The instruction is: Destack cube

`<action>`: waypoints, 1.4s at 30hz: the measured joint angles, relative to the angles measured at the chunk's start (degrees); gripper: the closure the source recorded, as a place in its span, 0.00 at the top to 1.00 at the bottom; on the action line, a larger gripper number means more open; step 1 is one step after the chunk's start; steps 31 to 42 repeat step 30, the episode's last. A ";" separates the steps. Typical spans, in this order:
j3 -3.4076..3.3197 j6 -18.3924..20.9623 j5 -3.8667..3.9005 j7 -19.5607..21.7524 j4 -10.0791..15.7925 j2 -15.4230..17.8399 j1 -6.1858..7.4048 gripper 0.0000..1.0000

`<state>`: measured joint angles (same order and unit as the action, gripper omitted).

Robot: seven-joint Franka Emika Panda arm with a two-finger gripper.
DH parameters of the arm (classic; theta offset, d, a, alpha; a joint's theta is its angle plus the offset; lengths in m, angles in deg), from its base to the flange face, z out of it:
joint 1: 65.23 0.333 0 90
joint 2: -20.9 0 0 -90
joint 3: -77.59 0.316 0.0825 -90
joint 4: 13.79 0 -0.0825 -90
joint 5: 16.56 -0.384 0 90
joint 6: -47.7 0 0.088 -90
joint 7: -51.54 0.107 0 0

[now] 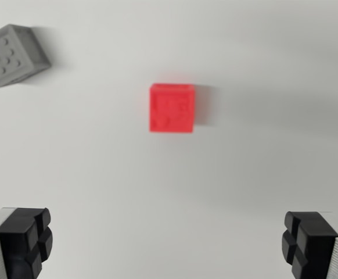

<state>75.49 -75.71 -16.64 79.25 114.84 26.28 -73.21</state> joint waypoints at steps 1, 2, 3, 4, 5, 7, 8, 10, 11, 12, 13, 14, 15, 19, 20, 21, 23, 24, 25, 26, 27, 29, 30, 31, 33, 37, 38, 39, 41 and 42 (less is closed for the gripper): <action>0.00 0.19 0.00 0.00 -0.11 0.09 0.00 1.00; 0.00 0.37 0.00 0.00 -0.21 0.18 0.00 1.00; 0.00 0.54 0.00 0.01 -0.30 0.25 0.00 1.00; 0.00 0.68 0.01 0.01 -0.37 0.31 0.00 1.00; 0.00 0.78 0.01 0.01 -0.43 0.35 0.00 1.00; 0.00 0.93 0.01 0.01 -0.52 0.40 0.00 1.00; 0.00 0.95 0.01 0.01 -0.54 0.41 0.00 1.00; 0.00 0.95 0.01 0.01 -0.54 0.38 0.00 1.00; 0.00 0.95 0.00 0.01 -0.54 0.38 0.00 1.00; 0.00 0.95 0.00 0.01 -0.53 0.38 0.00 1.00; 0.00 0.95 0.00 0.01 -0.54 0.38 0.00 1.00; 0.00 0.95 0.00 0.01 -0.54 0.38 0.00 1.00; 0.00 0.95 0.00 0.01 -0.54 0.38 0.00 1.00; 0.00 0.95 0.00 0.01 -0.54 0.38 0.00 1.00; 0.00 0.95 0.00 0.01 -0.54 0.38 0.00 1.00; 0.00 0.95 0.00 0.01 -0.54 0.38 0.00 1.00; 0.00 0.95 0.00 0.01 -0.54 0.38 0.00 1.00; 0.00 0.95 0.00 0.01 -0.54 0.38 0.00 1.00; 0.00 0.95 0.00 0.01 -0.54 0.38 0.00 1.00; 0.00 0.95 0.00 0.01 -0.54 0.38 0.00 1.00; 0.00 0.95 0.00 0.01 -0.54 0.38 0.00 1.00; 0.00 0.95 0.00 0.01 -0.54 0.38 0.00 1.00; 0.00 0.95 0.00 0.01 -0.54 0.38 0.00 1.00; 0.00 0.95 0.00 0.01 -0.54 0.38 0.00 1.00; 0.00 0.95 0.00 0.01 -0.54 0.38 0.00 1.00; 0.00 0.95 0.00 0.01 -0.54 0.38 0.00 1.00; 0.00 0.95 0.00 0.01 -0.54 0.38 0.00 1.00; 0.00 0.95 0.00 0.01 -0.54 0.38 0.00 1.00; 0.00 0.95 0.00 0.01 -0.54 0.38 0.00 1.00; 0.00 0.95 0.00 0.01 -0.54 0.38 0.00 1.00</action>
